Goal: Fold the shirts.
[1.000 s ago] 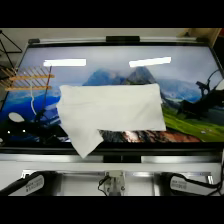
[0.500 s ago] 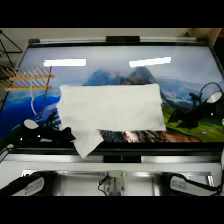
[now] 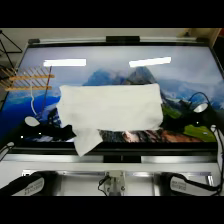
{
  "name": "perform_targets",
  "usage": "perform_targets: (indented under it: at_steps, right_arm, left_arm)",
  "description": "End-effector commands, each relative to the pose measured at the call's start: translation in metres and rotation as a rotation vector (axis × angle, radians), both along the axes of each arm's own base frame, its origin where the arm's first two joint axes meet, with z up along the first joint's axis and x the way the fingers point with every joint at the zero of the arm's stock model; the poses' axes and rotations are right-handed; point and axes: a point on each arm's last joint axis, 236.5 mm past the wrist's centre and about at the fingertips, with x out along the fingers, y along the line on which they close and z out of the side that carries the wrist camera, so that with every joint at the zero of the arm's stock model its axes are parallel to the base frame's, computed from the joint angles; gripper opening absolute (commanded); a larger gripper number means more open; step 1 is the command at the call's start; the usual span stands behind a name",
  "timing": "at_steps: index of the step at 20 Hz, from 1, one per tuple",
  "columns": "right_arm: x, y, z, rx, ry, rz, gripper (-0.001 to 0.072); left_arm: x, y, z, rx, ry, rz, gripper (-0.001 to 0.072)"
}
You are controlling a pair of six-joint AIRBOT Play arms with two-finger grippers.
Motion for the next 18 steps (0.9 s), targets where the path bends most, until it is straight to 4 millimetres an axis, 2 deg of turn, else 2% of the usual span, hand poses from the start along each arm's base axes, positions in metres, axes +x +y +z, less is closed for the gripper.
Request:
perform_targets:
  at_steps: [1,3,6,8,9,11,13,15,17,18]
  right_arm:
    - [0.020,0.002,-0.003,-0.039,-0.063,-0.036,0.0055]
    - [0.031,0.001,0.011,-0.043,-0.105,0.000,0.0057]
    - [0.056,-0.004,0.051,-0.066,-0.206,0.067,0.0056]
    - [0.087,-0.006,0.072,-0.097,-0.296,0.057,0.0056]
    - [0.109,-0.006,0.081,-0.119,-0.358,0.055,0.0056]
    - [0.150,0.003,0.088,-0.140,-0.438,0.070,0.0056]
    - [0.190,0.011,0.088,-0.142,-0.481,0.053,0.0056]
    - [0.221,0.012,0.082,-0.128,-0.484,0.006,0.0057]
    - [0.240,0.010,0.072,-0.110,-0.462,-0.050,0.0057]
    - [0.243,0.010,0.063,-0.105,-0.443,-0.050,0.0057]
  left_arm:
    - [0.010,-0.001,0.012,-0.011,-0.034,-0.027,0.0032]
    - [0.023,0.005,0.027,-0.009,-0.068,-0.044,0.0032]
    - [0.052,0.023,0.067,0.021,-0.152,-0.093,0.0031]
    - [0.091,0.042,0.095,0.106,-0.270,-0.092,0.0030]
    - [0.113,0.048,0.108,0.130,-0.318,-0.081,0.0030]
    - [0.153,0.051,0.122,0.133,-0.359,-0.075,0.0031]
    - [0.192,0.052,0.124,0.123,-0.358,-0.060,0.0031]
    - [0.230,0.057,0.116,0.115,-0.346,-0.030,0.0031]
    - [0.257,0.059,0.099,0.103,-0.311,0.008,0.0031]
    - [0.264,0.058,0.089,0.096,-0.289,0.006,0.0032]
